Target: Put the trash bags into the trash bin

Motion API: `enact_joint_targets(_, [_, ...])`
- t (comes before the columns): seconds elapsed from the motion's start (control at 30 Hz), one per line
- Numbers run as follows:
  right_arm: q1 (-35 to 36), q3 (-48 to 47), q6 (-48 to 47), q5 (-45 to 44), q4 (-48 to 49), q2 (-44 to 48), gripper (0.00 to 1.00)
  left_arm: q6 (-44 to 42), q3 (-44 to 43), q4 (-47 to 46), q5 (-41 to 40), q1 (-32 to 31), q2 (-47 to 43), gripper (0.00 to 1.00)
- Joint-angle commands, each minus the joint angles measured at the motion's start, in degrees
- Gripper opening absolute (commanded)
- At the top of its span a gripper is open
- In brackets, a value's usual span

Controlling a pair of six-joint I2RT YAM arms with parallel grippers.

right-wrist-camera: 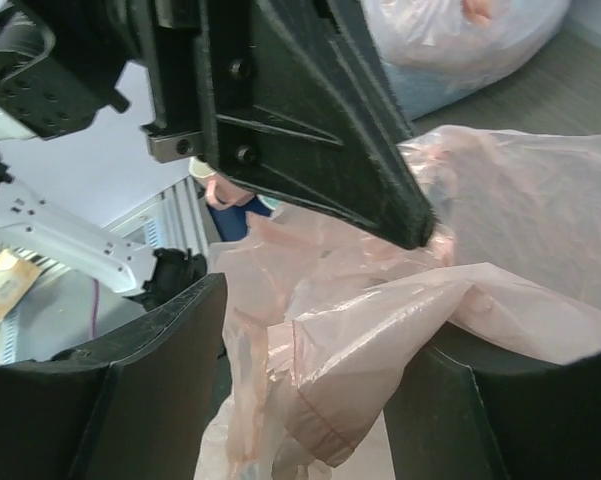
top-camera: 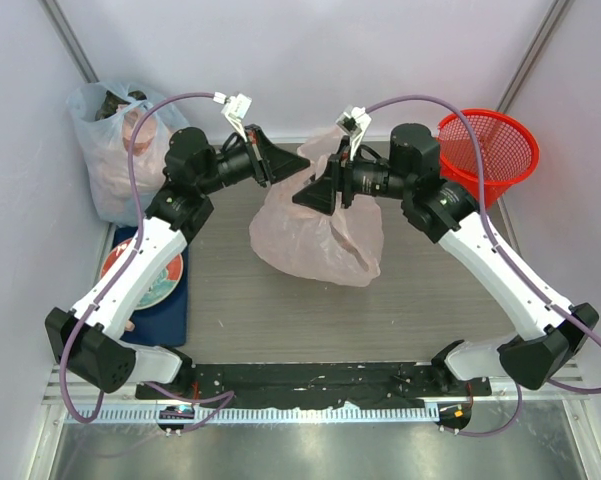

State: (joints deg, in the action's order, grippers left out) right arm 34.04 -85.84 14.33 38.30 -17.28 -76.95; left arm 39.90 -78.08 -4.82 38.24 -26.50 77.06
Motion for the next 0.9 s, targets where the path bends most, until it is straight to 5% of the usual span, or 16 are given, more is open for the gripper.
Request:
enact_joint_targets(0.0, [0.7, -1.9, -1.9, -6.7, -0.8, -1.2, 0.64, 3.9, -1.5, -3.4, 1.0, 0.0, 0.0, 0.00])
enact_joint_targets(0.13, [0.7, -1.0, -1.8, -7.8, -0.6, -2.2, 0.60, 5.8, -0.8, -6.4, 3.6, 0.0, -0.1, 0.00])
enact_joint_targets(0.23, [0.7, -0.4, 1.0, -5.9, 2.0, -2.5, 0.32, 5.9, -0.8, -6.0, 3.6, 0.0, -0.2, 0.00])
enact_joint_targets(0.27, [0.7, -0.3, 1.6, -5.3, 2.7, -2.4, 0.08, 5.6, -0.8, -5.5, 3.1, 0.0, -0.2, 0.00])
enact_joint_targets(0.3, [0.6, -0.2, 2.9, -4.6, 3.7, -2.3, 0.01, 5.4, -0.9, -4.5, 2.9, 0.4, -0.2, 0.02])
enact_joint_targets(0.33, [0.6, -0.2, 3.2, -4.8, 4.0, -2.1, 0.01, 5.4, -1.0, -4.4, 2.7, 0.9, -0.7, 0.27])
enact_joint_targets(0.43, [0.2, 0.0, 3.9, -5.9, 4.3, -1.5, 0.01, 8.5, 0.0, -6.4, 2.7, 6.5, -2.7, 0.69])
enact_joint_targets(0.57, [-2.1, 1.5, 7.9, -5.5, 6.7, -0.7, 0.01, 13.8, 5.8, -12.0, 7.0, 15.6, -6.9, 0.76])
enact_joint_targets(0.87, [-2.4, 3.2, 12.3, -7.5, 12.4, -1.0, 0.01, 15.2, 14.5, -14.4, 10.1, 11.2, -11.6, 0.81])
